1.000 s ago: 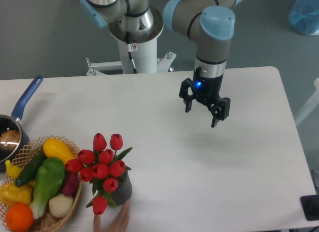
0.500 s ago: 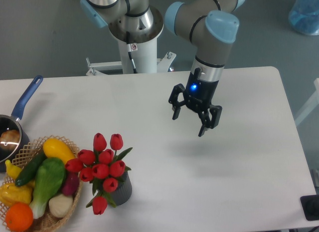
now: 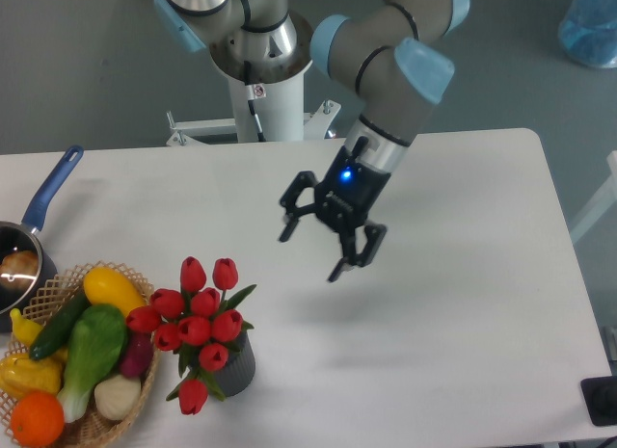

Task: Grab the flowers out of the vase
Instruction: 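Move the open gripper toward the red tulips in the grey vase, then lower the gripper around the tulip stems above the vase rim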

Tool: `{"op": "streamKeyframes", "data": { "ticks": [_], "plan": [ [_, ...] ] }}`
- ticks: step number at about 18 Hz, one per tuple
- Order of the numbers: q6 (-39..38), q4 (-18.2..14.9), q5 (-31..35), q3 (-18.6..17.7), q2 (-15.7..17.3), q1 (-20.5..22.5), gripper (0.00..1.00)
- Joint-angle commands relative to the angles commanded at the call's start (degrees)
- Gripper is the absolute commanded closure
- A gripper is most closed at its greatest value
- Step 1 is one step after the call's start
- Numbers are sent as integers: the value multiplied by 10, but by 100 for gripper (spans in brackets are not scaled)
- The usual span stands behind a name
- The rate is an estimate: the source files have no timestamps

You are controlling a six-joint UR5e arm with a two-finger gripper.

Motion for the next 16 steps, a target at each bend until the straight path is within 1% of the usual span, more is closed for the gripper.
{"op": "streamKeyframes", "data": {
  "ticks": [1, 3, 6, 10, 16],
  "plan": [
    [0, 0, -2, 8, -11, -11, 0],
    [1, 0, -15, 11, -16, -16, 0],
    [4, 1, -65, 11, -30, -16, 0],
    [4, 3, -70, 13, -36, -21, 0],
    [2, 4, -78, 13, -37, -30, 0]
  ]
}}
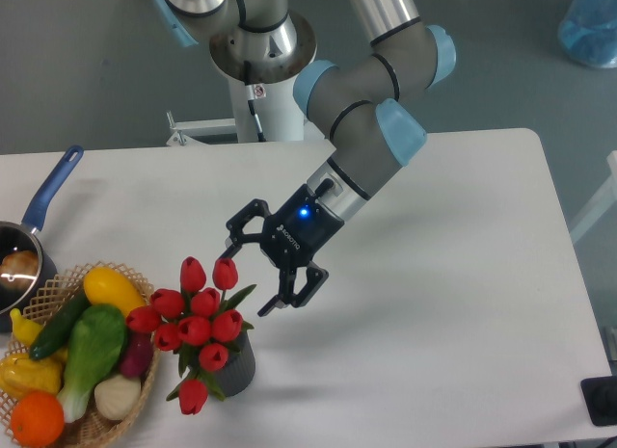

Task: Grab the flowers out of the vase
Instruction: 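Lower the gripper around the tulip stems above the vase rim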

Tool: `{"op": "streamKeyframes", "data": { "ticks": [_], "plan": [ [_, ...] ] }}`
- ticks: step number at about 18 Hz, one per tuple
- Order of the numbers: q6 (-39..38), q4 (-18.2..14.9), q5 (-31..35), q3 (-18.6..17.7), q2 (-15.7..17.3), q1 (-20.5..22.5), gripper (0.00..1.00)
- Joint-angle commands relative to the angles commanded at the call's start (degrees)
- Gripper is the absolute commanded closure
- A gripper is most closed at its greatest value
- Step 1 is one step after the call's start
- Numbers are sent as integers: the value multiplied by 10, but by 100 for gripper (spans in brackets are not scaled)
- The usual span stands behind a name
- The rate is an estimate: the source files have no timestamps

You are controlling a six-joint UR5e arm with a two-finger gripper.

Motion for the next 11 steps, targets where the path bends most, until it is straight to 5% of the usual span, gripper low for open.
{"op": "streamKeyframes", "data": {
  "ticks": [11],
  "plan": [
    [-25, 2, -1, 77, -54, -20, 0]
  ]
}}
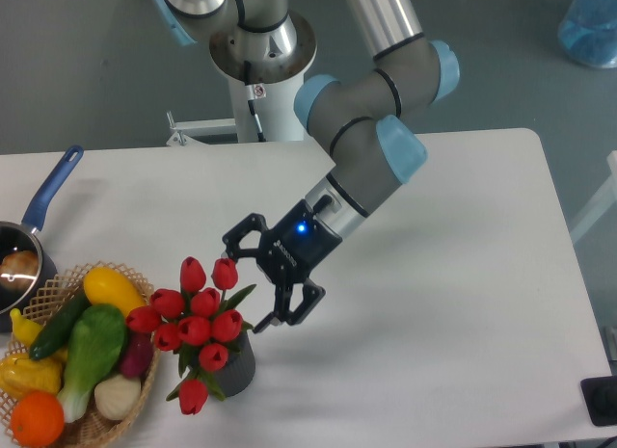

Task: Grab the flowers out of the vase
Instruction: 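Lower the gripper around the tulip stems above the vase rim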

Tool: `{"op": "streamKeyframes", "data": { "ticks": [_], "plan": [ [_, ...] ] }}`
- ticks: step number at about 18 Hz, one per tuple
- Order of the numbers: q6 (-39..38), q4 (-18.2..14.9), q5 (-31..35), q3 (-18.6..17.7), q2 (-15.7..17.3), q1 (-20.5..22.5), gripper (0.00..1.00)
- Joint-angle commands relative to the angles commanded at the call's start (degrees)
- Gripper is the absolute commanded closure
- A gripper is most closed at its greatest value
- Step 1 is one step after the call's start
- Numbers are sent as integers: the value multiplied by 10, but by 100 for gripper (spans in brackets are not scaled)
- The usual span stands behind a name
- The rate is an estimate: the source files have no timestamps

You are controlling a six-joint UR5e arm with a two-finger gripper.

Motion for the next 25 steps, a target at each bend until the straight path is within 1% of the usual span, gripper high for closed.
{"op": "streamKeyframes", "data": {
  "ticks": [2, 6, 8, 10, 11, 13, 15, 17, 19, 20, 24, 25],
  "plan": [
    [0, 7, 0, 1, -4, -6, 0],
    [0, 9, -2, 9, -9, -14, 0],
    [1, 11, -20, 11, -15, -15, 1],
    [0, 10, -24, 11, -15, -15, 11],
    [0, 10, -24, 11, -15, -16, 19],
    [0, 10, -24, 11, -15, -16, 38],
    [0, 10, -24, 10, -16, -16, 61],
    [0, 10, -24, 10, -16, -16, 76],
    [0, 10, -24, 10, -16, -16, 86],
    [0, 10, -24, 10, -16, -16, 88],
    [0, 11, -24, 11, -13, -15, 100],
    [1, 11, -26, 11, -12, -15, 100]
  ]
}}
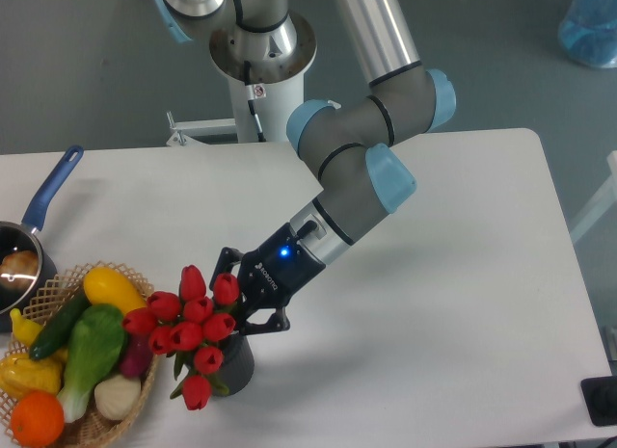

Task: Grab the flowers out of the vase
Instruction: 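Lower the gripper around the tulip stems above the vase rim, then close the gripper on the tulip stems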

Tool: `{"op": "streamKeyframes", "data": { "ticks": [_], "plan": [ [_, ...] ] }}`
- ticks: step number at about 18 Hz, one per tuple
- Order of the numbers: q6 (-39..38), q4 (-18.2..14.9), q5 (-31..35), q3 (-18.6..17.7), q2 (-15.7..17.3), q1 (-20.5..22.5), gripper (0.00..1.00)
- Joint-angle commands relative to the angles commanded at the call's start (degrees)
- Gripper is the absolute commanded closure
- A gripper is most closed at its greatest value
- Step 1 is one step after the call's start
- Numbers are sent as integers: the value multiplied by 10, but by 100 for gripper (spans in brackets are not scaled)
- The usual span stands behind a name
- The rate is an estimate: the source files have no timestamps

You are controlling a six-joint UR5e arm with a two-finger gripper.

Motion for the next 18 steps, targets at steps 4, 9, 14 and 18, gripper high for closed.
{"op": "streamKeyframes", "data": {
  "ticks": [4, 9, 14, 18],
  "plan": [
    [-7, -1, -14, 1, 4, 3, 100],
    [-66, -1, -51, 15, 18, 13, 100],
    [-93, -1, -76, 18, 40, 23, 100],
    [-120, -1, -103, 29, 55, 38, 100]
  ]
}}
